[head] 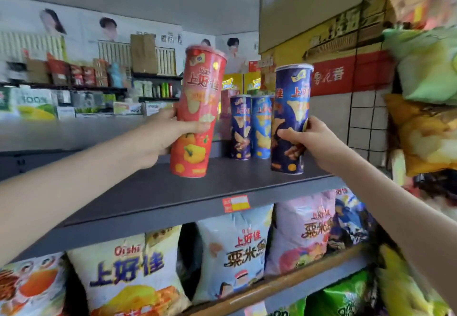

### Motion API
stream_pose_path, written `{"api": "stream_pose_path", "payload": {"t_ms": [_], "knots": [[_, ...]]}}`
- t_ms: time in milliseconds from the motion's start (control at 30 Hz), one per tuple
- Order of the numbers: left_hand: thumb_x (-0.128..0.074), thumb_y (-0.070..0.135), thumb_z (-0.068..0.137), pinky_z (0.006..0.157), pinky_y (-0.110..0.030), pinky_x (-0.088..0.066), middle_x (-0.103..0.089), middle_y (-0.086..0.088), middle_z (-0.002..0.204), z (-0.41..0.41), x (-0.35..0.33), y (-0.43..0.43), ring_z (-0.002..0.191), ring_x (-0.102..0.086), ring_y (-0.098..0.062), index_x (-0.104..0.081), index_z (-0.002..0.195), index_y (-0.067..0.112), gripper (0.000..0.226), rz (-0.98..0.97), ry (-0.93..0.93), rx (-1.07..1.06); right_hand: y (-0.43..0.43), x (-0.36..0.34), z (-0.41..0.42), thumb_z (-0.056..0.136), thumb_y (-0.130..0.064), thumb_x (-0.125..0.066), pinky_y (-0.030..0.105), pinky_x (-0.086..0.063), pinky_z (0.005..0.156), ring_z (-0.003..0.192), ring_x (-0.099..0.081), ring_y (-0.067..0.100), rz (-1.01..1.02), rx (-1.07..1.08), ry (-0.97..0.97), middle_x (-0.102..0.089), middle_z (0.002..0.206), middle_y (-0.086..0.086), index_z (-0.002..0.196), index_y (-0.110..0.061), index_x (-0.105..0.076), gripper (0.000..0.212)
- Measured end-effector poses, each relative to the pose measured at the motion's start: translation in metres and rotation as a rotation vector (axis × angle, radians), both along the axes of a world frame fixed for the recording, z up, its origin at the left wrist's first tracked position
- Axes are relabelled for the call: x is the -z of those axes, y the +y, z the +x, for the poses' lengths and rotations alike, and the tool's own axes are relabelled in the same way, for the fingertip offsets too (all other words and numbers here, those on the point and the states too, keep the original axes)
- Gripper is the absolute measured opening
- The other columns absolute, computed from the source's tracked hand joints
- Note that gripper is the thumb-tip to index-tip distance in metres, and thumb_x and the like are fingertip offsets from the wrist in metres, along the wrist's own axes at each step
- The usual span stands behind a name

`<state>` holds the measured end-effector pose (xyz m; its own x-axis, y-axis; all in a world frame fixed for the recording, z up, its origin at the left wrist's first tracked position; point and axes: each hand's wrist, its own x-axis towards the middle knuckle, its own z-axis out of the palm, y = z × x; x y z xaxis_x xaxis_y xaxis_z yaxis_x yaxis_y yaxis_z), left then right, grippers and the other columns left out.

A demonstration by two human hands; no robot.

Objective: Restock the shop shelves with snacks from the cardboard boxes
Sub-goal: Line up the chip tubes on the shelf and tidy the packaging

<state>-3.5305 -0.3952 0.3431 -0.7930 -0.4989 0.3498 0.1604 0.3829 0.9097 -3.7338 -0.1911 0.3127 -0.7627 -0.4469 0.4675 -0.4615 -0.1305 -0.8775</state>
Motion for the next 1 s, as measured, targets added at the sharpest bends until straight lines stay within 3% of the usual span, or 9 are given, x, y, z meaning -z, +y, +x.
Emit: {"api": "stream_pose_path", "payload": {"t_ms": [133,267,333,400,433,600,733,900,1000], "knots": [[-0.071,0.023,0.083,0.064,-0.024,-0.039,-0.065,0.014,0.094,-0.051,0.014,-0.001,0.083,-0.059,-0.002,-0.057,0.1,0.031,0.024,0.058,0.013,-0.085,-0.028,0.003,-0.066,0.078,-0.006,-0.077,0.029,-0.053,0.045,0.053,-0.062,0.026,0.079,-0.16,-0.001,-0.067,0.093,0.02,0.125,0.004,-0.046,0.058],[-0.073,0.025,0.082,0.075,-0.03,-0.044,-0.066,0.013,0.099,-0.085,0.018,-0.01,0.088,-0.06,-0.005,-0.057,0.099,0.033,0.025,0.081,-0.003,-0.177,-0.048,-0.001,-0.108,0.079,-0.001,-0.075,0.033,-0.058,0.051,0.067,-0.062,0.022,0.141,-0.291,0.008,-0.065,0.092,0.014,0.117,-0.003,-0.052,0.044],[-0.075,0.023,0.08,0.088,-0.036,-0.044,-0.067,0.013,0.102,-0.097,0.021,-0.017,0.093,-0.061,-0.007,-0.057,0.099,0.034,0.028,0.096,-0.008,-0.202,-0.059,0.002,-0.124,0.071,-0.013,-0.084,0.038,-0.059,0.059,0.08,-0.069,0.027,0.19,-0.321,0.027,-0.07,0.105,0.013,0.12,-0.007,-0.05,0.06],[-0.075,0.021,0.08,0.091,-0.038,-0.044,-0.067,0.011,0.106,-0.106,0.023,-0.023,0.096,-0.062,-0.008,-0.058,0.105,0.034,0.033,0.109,-0.026,-0.212,-0.068,0.005,-0.135,0.057,-0.031,-0.091,0.046,-0.059,0.076,0.095,-0.07,0.028,0.232,-0.345,0.051,-0.071,0.111,0.007,0.124,-0.014,-0.048,0.082],[-0.075,0.021,0.08,0.089,-0.037,-0.045,-0.067,0.009,0.108,-0.11,0.023,-0.026,0.098,-0.062,-0.009,-0.058,0.11,0.031,0.036,0.111,-0.037,-0.216,-0.07,0.006,-0.138,0.059,-0.031,-0.091,0.047,-0.058,0.08,0.097,-0.07,0.028,0.242,-0.354,0.052,-0.07,0.113,0.006,0.124,-0.016,-0.046,0.081],[-0.075,0.021,0.08,0.085,-0.037,-0.047,-0.066,0.006,0.116,-0.133,0.023,-0.039,0.104,-0.063,-0.013,-0.054,0.127,0.024,0.051,0.092,-0.058,-0.219,-0.082,0.009,-0.145,0.08,-0.003,-0.074,0.02,-0.057,0.061,0.073,-0.068,0.003,0.236,-0.422,0.044,-0.067,0.106,0.004,0.122,-0.01,-0.043,0.053],[-0.077,0.023,0.078,0.095,-0.043,-0.046,-0.067,0.005,0.117,-0.147,0.03,-0.047,0.106,-0.062,-0.015,-0.057,0.123,0.025,0.049,0.08,-0.098,-0.216,-0.092,0.015,-0.15,0.078,-0.001,-0.075,0.023,-0.057,0.073,0.097,-0.068,0.009,0.203,-0.487,0.031,-0.067,0.119,0.001,0.128,-0.016,-0.043,0.061],[-0.081,0.032,0.069,0.103,-0.049,-0.043,-0.065,0.006,0.119,-0.154,0.037,-0.055,0.111,-0.061,-0.018,-0.054,0.128,0.027,0.065,0.051,-0.108,-0.221,-0.093,0.014,-0.15,0.082,-0.001,-0.071,0.018,-0.055,0.069,0.092,-0.068,0.001,0.222,-0.536,0.055,-0.067,0.112,-0.007,0.122,-0.023,-0.044,0.053],[-0.079,0.03,0.075,0.104,-0.047,-0.041,-0.061,0.007,0.125,-0.158,0.038,-0.059,0.116,-0.057,-0.018,-0.048,0.133,0.028,0.066,0.046,-0.123,-0.184,-0.098,0.014,-0.148,0.082,-0.001,-0.071,0.015,-0.054,0.064,0.085,-0.068,-0.002,0.218,-0.52,0.073,-0.068,0.106,-0.009,0.116,-0.024,-0.046,0.048]]}}
